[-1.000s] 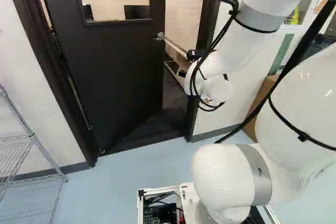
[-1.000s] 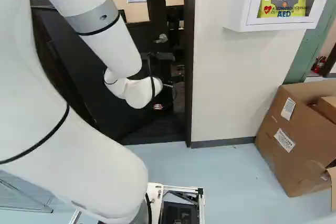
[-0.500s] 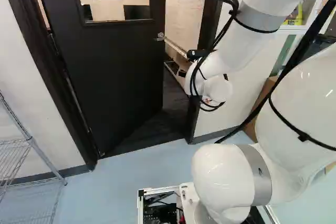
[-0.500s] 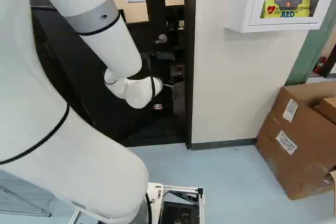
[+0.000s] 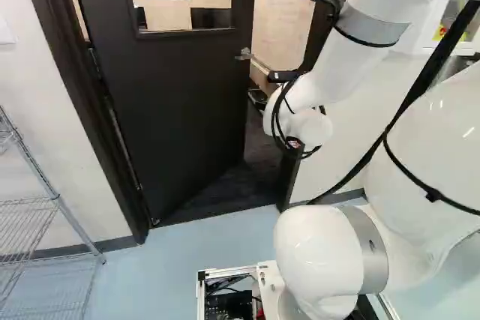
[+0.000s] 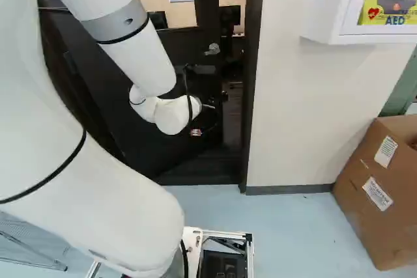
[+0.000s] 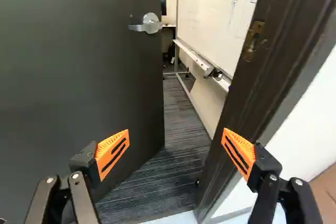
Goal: Open the door and move inside
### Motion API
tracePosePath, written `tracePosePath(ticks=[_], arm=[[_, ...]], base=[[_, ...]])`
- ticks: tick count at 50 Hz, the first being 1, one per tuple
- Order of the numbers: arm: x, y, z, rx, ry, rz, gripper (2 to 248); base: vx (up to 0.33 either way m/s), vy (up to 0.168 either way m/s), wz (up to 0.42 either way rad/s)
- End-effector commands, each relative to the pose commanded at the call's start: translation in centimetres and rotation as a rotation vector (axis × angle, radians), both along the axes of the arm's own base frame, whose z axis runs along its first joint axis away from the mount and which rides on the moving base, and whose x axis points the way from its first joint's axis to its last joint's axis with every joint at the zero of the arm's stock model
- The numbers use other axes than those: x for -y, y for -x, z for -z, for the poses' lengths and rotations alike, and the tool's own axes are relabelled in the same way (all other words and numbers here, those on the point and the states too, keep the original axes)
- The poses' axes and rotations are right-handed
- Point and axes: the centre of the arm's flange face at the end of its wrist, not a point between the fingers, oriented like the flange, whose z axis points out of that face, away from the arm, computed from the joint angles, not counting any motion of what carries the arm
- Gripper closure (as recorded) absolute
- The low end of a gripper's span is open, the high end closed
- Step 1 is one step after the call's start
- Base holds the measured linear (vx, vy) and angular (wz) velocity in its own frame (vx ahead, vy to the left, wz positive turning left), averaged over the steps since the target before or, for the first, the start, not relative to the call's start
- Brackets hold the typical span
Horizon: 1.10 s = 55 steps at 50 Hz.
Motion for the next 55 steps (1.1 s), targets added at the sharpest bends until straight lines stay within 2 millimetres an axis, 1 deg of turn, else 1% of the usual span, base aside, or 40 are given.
tracePosePath(ticks=[44,55], arm=[[0.00,0.00,0.00,0.000,0.000,0.000,3],[0.00,0.00,0.00,0.000,0.000,0.000,3]], base=[[0.112,0.100,0.219],[0.141,0.079,0.055]])
